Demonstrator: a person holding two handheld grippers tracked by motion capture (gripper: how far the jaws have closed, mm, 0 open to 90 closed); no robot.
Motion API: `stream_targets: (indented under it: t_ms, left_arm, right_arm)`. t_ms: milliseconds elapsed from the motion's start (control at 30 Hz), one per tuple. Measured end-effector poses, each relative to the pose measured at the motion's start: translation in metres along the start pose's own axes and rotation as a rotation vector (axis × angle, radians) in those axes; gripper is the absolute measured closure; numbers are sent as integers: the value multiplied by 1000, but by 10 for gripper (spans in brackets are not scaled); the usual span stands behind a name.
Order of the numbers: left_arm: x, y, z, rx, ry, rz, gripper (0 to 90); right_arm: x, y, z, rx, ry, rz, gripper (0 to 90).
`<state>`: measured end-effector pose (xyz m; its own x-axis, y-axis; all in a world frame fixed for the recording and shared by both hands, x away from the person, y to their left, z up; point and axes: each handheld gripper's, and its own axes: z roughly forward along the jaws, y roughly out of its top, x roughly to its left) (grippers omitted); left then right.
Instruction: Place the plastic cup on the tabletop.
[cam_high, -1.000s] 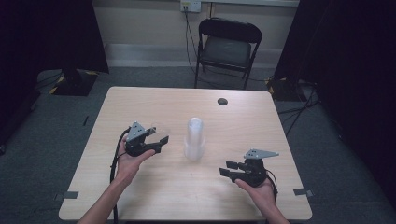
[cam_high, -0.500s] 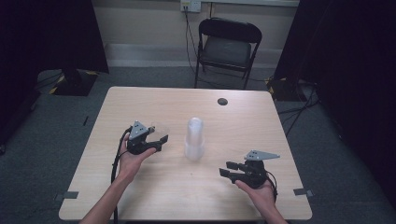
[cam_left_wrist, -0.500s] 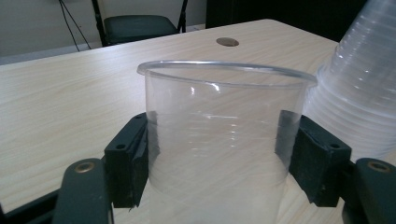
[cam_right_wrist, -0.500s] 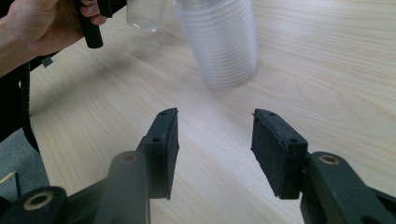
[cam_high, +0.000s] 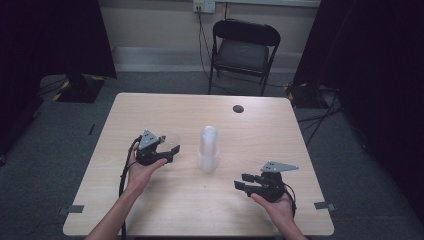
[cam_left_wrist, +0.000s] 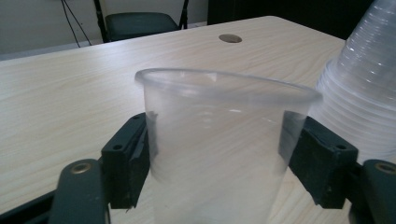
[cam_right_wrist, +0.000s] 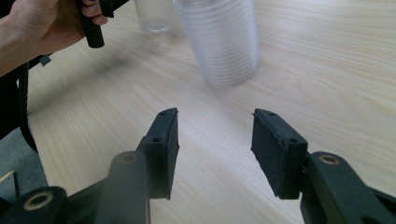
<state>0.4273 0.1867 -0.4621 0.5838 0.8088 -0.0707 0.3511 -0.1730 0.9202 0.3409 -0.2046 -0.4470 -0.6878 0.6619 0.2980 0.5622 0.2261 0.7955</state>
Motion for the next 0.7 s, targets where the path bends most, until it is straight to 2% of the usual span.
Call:
stream_targets:
  t_ms: [100, 367, 633, 667, 700]
  left_arm:
    - [0, -1, 1, 8, -4, 0, 302]
    - [0, -5, 5, 37, -2, 6, 280]
    - [1, -11, 5, 73, 3, 31, 265]
    - [0, -12, 5, 76, 2, 21, 258]
    - [2, -12, 5, 86, 1, 35, 252]
  right_arm:
    - [0, 0, 0, -1, -1, 2, 515]
    - [1, 0, 0, 3, 0, 2, 515]
    - [1, 0, 0, 0, -1, 4, 516]
    - [1, 0, 0, -2, -2, 5, 517]
    - [1, 0, -1, -2, -2, 4, 517]
